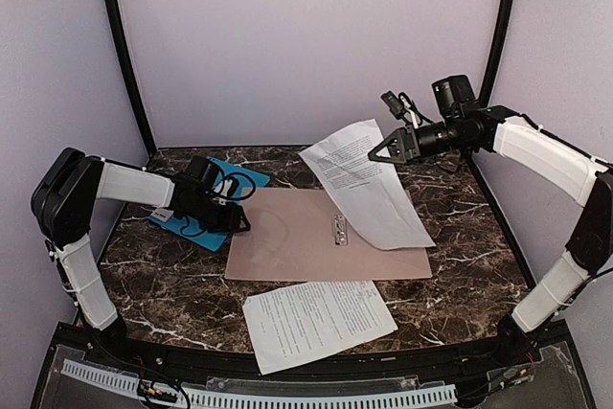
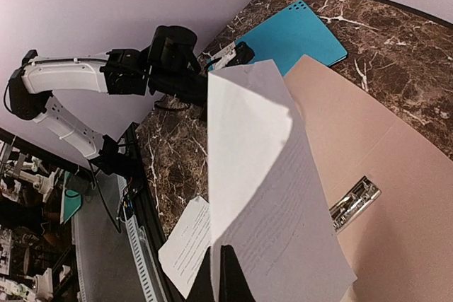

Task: Put the files into the folder
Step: Move the folder to the center of the board, then insert the folder to form pockets on the folder.

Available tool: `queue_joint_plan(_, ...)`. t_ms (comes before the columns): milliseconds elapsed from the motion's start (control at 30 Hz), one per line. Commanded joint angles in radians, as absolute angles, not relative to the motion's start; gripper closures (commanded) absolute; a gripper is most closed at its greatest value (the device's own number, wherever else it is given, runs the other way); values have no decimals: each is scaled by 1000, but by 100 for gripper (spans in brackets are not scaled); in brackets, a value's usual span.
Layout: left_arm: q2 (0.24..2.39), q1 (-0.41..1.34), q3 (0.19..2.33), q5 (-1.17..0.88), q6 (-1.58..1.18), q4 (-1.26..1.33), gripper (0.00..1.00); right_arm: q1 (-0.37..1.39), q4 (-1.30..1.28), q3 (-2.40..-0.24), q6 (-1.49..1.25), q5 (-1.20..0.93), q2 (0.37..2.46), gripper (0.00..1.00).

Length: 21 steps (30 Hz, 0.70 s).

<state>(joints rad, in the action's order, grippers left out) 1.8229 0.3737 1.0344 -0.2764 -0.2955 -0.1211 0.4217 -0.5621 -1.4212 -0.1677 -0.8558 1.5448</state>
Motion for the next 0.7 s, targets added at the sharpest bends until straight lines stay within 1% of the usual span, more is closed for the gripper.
queue_joint_plan(0,1785,480,985,-263,-366,-145,47,420,-482,-1436,-236,-881,1517,100)
queue_joint_plan(100,1767,510,999,-245,-361,-147,47,437,-450,-1442,-268,-913,1512,100)
queue_joint_plan(167,1742,513,1008,-199,-343,-154,44,456,-432,-1456,-283,-939,1518,100)
queue_joint_plan(267,1699,514,1022,-114,-302,-174,37,469,-382,-1462,-324,-991,1532,100)
queue_joint_plan(367,1660,514,1015,-23,-278,-182,32,467,-360,-1469,-333,-983,1556,100)
queue_joint_plan(433,1628,515,997,-14,-264,-170,29,455,-356,-1472,-330,-980,1583,100)
queue_joint_plan(667,1542,560,922,-25,-246,-117,27,390,-340,-1434,-291,-930,1697,100)
